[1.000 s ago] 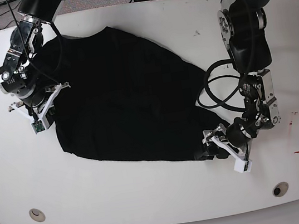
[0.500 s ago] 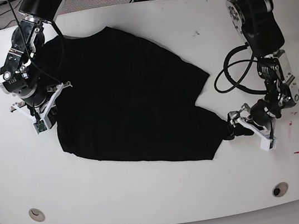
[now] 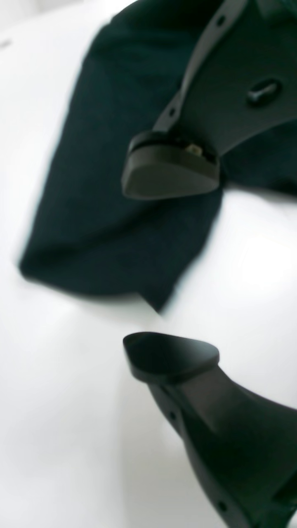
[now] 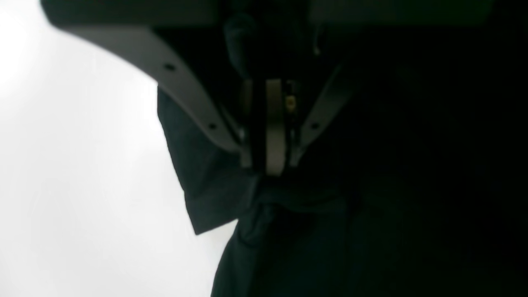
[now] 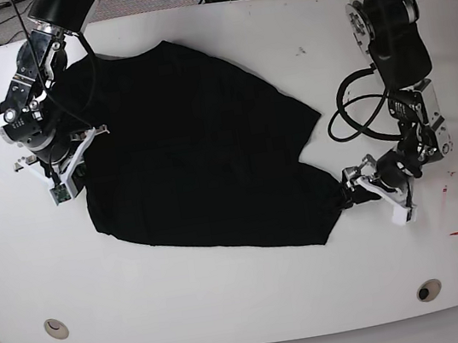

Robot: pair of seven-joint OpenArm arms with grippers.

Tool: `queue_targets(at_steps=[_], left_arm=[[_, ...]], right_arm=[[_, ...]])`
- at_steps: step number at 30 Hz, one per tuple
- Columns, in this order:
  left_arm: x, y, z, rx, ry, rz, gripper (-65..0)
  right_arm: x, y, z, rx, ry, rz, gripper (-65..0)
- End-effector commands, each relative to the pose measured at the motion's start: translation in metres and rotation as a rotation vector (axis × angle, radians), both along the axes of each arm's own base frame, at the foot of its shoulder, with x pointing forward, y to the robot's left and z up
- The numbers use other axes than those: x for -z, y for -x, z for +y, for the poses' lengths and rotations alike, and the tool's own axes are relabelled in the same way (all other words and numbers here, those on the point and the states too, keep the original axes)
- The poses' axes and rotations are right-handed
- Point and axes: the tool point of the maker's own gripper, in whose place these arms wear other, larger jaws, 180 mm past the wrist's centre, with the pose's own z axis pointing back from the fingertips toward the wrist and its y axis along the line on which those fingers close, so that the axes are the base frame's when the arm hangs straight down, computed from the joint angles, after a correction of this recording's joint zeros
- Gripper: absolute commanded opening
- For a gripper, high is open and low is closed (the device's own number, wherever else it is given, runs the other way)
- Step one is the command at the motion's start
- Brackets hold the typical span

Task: Fold the T-shirt properly
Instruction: 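Shift the left gripper along the shirt's side edge, keeping hold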

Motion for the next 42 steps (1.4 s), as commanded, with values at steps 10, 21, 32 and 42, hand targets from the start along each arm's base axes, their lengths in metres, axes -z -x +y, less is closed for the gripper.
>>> queue_targets(at_steps=[10, 21, 32, 42], left_arm=[[-0.031, -0.016, -0.005, 0.008, 0.027, -0.11, -18.3], [-0.015, -0.02, -0.011, -0.01, 0.032, -0.052, -18.0], [0.002, -0.016, -0.017, -0.017, 0.03, 0.0, -17.6], [0.017, -0.007, -0.027, 0.028, 0.043, 0.03, -16.9]], right_arm=[[-0.015, -0.007, -0.004, -0.002, 0.017, -0.051, -65.0], [-0.019, -0.01, -0.004, -0.005, 0.025, -0.06, -65.0], [-0.021, -0.011, -0.005, -0.002, 0.027, -0.066, -65.0], [-0.019, -0.011, -0.004, -0.005, 0.024, -0.059, -64.9]])
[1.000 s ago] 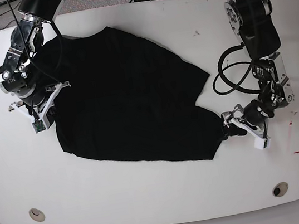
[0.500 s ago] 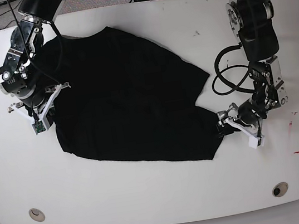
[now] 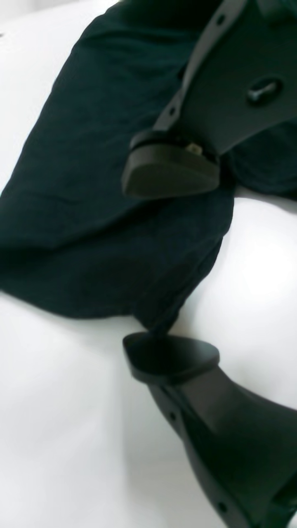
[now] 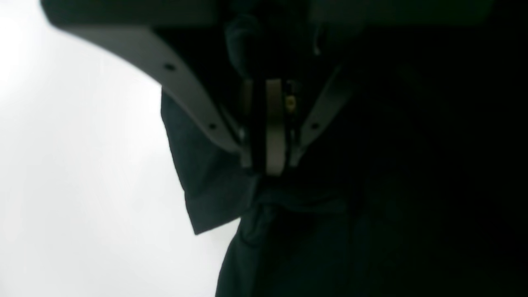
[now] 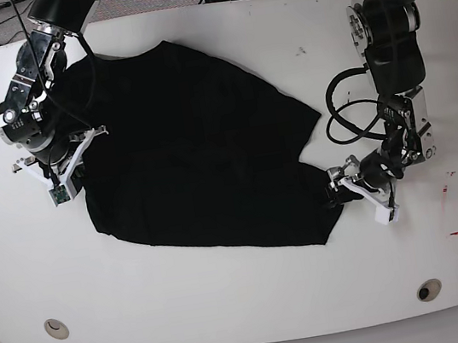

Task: Fold the T-shirt properly
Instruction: 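Shift the left gripper along the shirt's side edge, keeping hold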

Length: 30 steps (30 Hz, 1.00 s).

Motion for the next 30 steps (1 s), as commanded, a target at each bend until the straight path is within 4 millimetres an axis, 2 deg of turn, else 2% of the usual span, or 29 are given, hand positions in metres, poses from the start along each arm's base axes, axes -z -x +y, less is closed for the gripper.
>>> queue_targets(at_steps=[1, 8, 14, 18, 28, 30], left_arm=[[-0.008, -0.007, -0.003, 0.013, -0.004, -0.013, -16.8], [0.002, -0.001, -0.02, 0.056, -0.007, 0.01, -16.3], [0.006, 0.001, -0.026, 0.076, -0.016, 0.019, -17.1], [0.004, -0.004, -0.024, 0.057, -0.016, -0.004, -27.3], [0.003, -0.005, -0.021, 0.045, -0.012, 0.005, -59.1], [0.004, -0.004, -0.021, 0.045, -0.012, 0.012, -61.8]], right_arm=[[-0.016, -0.01, -0.003, -0.008, 0.011, -0.059, -64.8], [-0.017, -0.011, -0.002, -0.008, 0.012, -0.063, -64.6], [-0.018, -0.011, -0.002, -0.008, 0.014, -0.062, -64.6], [-0.016, -0.01, -0.003, -0.007, 0.014, -0.057, -64.8], [-0.016, -0.01, -0.003, -0.004, 0.013, -0.059, -64.7], [-0.016, -0.01, -0.003, -0.004, 0.012, -0.06, -64.6]])
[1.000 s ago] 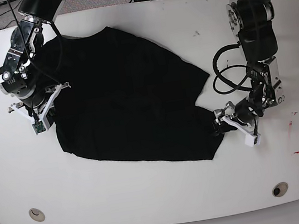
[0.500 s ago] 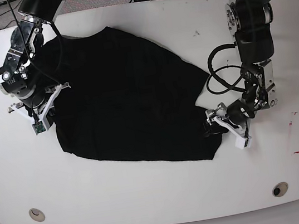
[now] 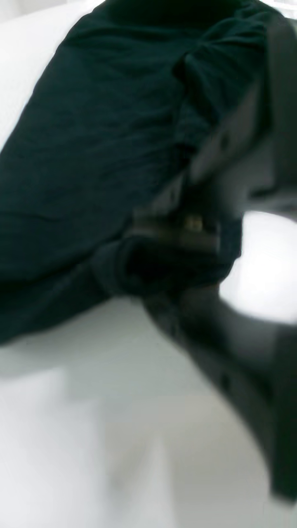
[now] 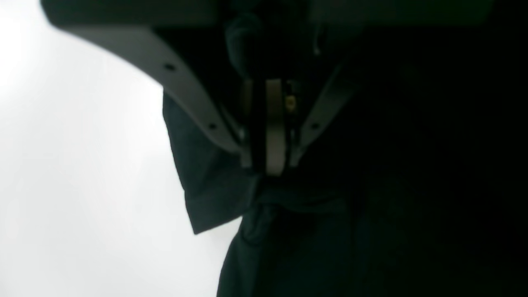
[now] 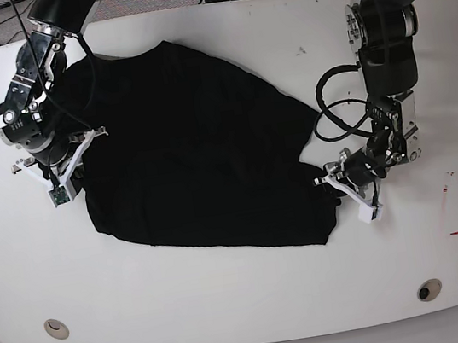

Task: Fold the T-shirt properly
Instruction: 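Shift the left gripper along the shirt's side edge, keeping hold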

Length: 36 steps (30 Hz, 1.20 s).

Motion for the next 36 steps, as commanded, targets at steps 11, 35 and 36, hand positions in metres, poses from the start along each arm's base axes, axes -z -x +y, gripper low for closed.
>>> queue_targets(at_steps=[11, 35, 36], left_arm=[[-0.021, -0.008, 0.007, 0.03, -0.043, -0.057, -65.0], [-0.079, 0.0, 0.015, 0.056, -0.138, -0.263, -64.9], [-0.082, 0.001, 0.015, 0.058, -0.143, -0.271, -64.9]], right_arm=[[-0.024, -0.016, -0.003, -0.006, 0.012, -0.09, -65.0], [-0.037, -0.025, -0.003, -0.009, 0.025, -0.123, -65.0], [-0.038, -0.025, -0.003, -0.008, 0.026, -0.124, -65.0]])
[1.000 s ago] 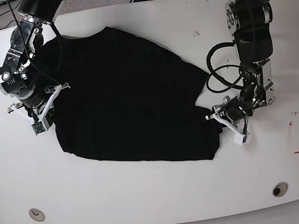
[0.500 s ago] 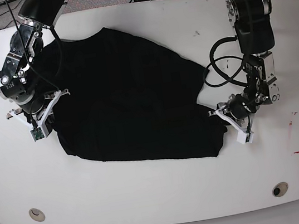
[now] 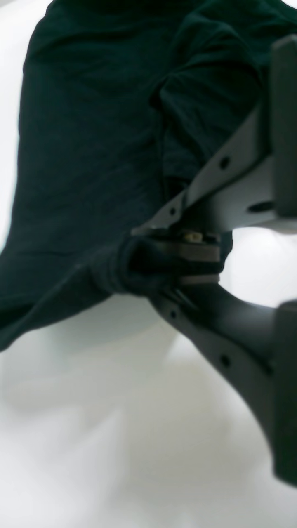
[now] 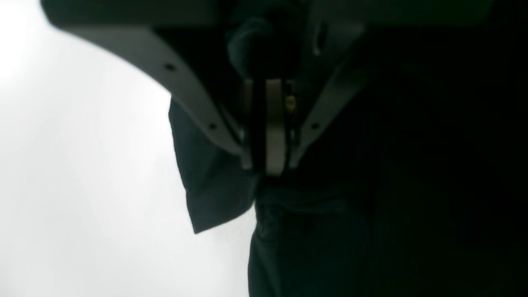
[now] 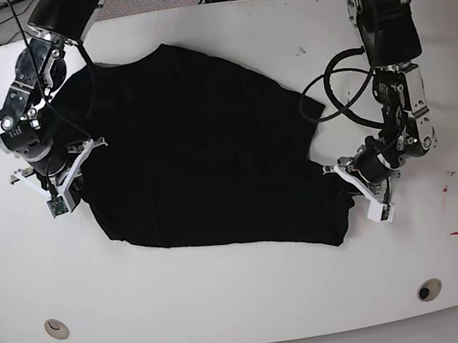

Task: Fold the T-shirt properly
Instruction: 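Shift the left gripper along the shirt's side edge, keeping hold, then lift the shirt with both grippers and pull it toward the robot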

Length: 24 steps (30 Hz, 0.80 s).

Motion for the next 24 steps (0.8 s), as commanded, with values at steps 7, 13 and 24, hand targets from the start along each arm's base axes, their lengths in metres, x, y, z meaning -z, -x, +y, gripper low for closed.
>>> queue_targets(at_steps=[7, 13, 24], left_arm=[[-0.046, -0.004, 0.007, 0.029, -0.053, -0.122, -65.0], [-0.069, -0.002, 0.01, 0.046, -0.097, -0.173, -65.0], [-0.113, 0.003, 0.015, 0.07, -0.185, -0.253, -65.0]], right_arm=[[-0.031, -0.009, -0.006, 0.0, 0.047, -0.088, -65.0], [-0.044, -0.01, -0.006, -0.006, 0.071, -0.118, -65.0], [-0.062, -0.016, -0.004, -0.01, 0.097, -0.161, -65.0]])
